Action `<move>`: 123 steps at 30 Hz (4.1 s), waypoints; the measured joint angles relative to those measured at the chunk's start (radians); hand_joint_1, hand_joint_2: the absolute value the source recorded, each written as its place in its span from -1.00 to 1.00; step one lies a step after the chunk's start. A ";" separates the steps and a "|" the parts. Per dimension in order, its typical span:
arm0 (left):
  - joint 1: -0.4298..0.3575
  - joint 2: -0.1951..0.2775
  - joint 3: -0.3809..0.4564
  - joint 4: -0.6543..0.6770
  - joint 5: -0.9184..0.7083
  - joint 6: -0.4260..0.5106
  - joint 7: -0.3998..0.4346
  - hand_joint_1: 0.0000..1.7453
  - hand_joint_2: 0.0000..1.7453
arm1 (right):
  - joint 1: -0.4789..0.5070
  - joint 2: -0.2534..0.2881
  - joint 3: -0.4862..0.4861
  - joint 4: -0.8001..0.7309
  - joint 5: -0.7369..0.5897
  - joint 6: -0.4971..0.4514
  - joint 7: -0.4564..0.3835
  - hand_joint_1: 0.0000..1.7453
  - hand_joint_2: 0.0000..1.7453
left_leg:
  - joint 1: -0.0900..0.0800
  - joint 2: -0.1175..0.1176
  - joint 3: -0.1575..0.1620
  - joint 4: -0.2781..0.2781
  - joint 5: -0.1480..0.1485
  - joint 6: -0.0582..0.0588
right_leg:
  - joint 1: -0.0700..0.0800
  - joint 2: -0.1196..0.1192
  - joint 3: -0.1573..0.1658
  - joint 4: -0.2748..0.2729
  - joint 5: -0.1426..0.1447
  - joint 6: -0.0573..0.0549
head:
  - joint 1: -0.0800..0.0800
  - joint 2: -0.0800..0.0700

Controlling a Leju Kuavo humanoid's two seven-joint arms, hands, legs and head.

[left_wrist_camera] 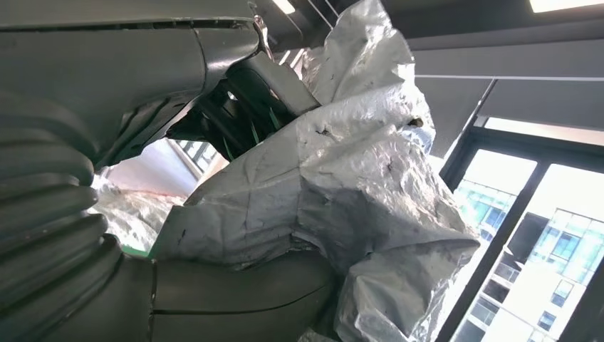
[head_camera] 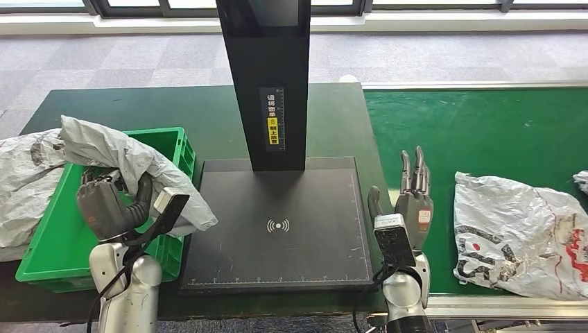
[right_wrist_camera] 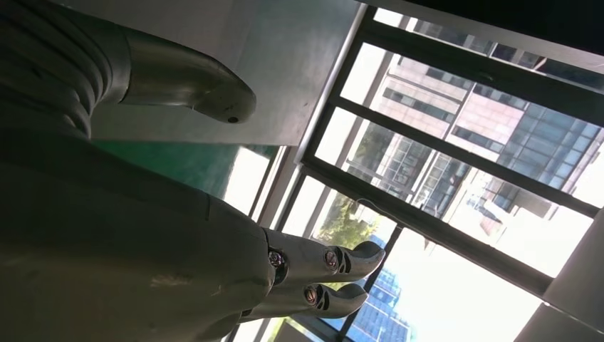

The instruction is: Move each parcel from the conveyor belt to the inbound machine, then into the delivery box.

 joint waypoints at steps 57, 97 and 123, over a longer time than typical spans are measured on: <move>-0.072 -0.027 0.296 -0.047 0.333 0.000 -0.347 -1.00 -1.00 | 0.009 0.000 -0.009 -0.007 0.010 -0.005 0.001 -1.00 1.00 | 0.000 0.000 0.000 0.000 0.000 0.000 | 0.000 0.001 0.000 0.000 0.000 0.000 | 0.000 0.000; 0.003 0.007 -0.256 -0.022 1.069 -0.398 -0.448 -1.00 1.00 | -0.103 -0.020 -0.442 0.189 0.505 -0.258 0.146 -1.00 1.00 | 0.000 -0.002 0.000 0.000 0.000 0.000 | 0.000 -0.002 0.001 -0.001 0.000 0.000 | 0.000 0.000; 0.030 0.012 -0.346 -0.107 1.063 -0.500 -0.448 -1.00 1.00 | -0.248 -0.136 -0.635 0.621 0.473 -0.257 0.234 -1.00 1.00 | 0.000 -0.002 -0.001 0.000 0.000 0.000 | 0.000 -0.002 0.001 0.000 0.000 0.000 | 0.000 0.000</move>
